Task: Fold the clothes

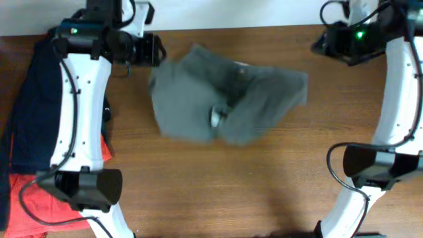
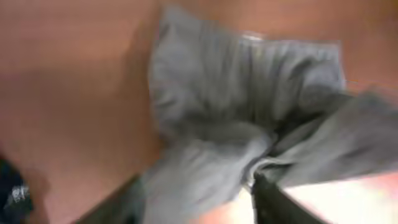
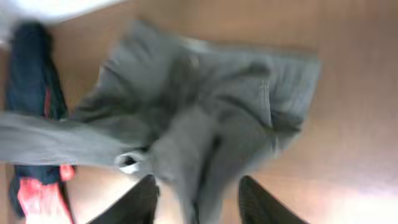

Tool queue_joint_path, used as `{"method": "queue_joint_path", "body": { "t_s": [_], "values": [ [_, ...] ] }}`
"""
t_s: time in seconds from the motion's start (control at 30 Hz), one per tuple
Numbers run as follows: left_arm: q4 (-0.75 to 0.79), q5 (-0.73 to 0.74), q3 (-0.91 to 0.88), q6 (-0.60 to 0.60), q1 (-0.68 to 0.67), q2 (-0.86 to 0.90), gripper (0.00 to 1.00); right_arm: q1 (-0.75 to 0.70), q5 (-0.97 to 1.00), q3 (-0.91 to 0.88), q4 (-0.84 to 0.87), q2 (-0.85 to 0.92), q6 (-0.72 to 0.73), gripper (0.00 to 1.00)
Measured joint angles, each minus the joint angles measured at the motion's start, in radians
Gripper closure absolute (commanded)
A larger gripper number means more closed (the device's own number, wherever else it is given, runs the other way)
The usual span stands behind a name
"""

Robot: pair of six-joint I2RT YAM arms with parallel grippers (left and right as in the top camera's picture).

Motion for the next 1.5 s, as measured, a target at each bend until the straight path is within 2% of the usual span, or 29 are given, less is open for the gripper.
{"method": "queue_joint_path", "body": {
  "t_s": [0.13,0.4,0.43,0.47,0.5,0.53,0.67,0.73,0.93,1.27,1.5],
  "values": [
    [-0.076,-0.026,-0.001,0.000,0.000,0.042,0.25,0.000,0.024,-0.050,-0.045,0.025,-0.013,0.49],
    [-0.027,-0.037,-0.001,0.000,0.000,0.044,0.25,0.002,0.055,-0.055,-0.001,0.025,-0.062,0.50],
    [-0.010,-0.037,-0.001,0.000,-0.004,0.044,0.25,0.006,0.079,-0.067,0.023,0.025,-0.070,0.55],
    [-0.001,-0.038,-0.001,0.000,-0.007,0.045,0.25,0.010,0.092,-0.080,0.039,0.025,-0.072,0.71],
    [0.006,-0.038,-0.001,0.000,-0.011,0.045,0.25,0.014,0.103,-0.098,0.058,0.025,-0.070,0.79],
    [0.016,-0.038,-0.001,0.000,-0.019,0.045,0.25,0.020,0.118,-0.127,0.086,0.025,-0.078,0.83],
    [0.036,-0.039,-0.001,0.000,-0.064,0.052,0.25,0.046,0.145,-0.257,0.194,0.033,-0.082,0.83],
    [0.043,-0.037,-0.001,0.000,-0.091,0.058,0.25,0.065,0.161,-0.380,0.300,0.040,-0.083,0.83],
    [0.080,-0.042,-0.001,-0.020,-0.098,0.063,0.25,0.087,0.188,-0.683,0.583,0.055,-0.077,0.96],
    [0.128,-0.072,-0.001,-0.077,-0.097,0.064,0.25,0.118,0.214,-0.964,0.909,0.055,-0.039,0.96],
    [0.128,-0.078,-0.001,-0.103,-0.097,0.087,0.25,0.140,0.291,-0.991,0.947,0.079,0.006,0.96]
  ]
}}
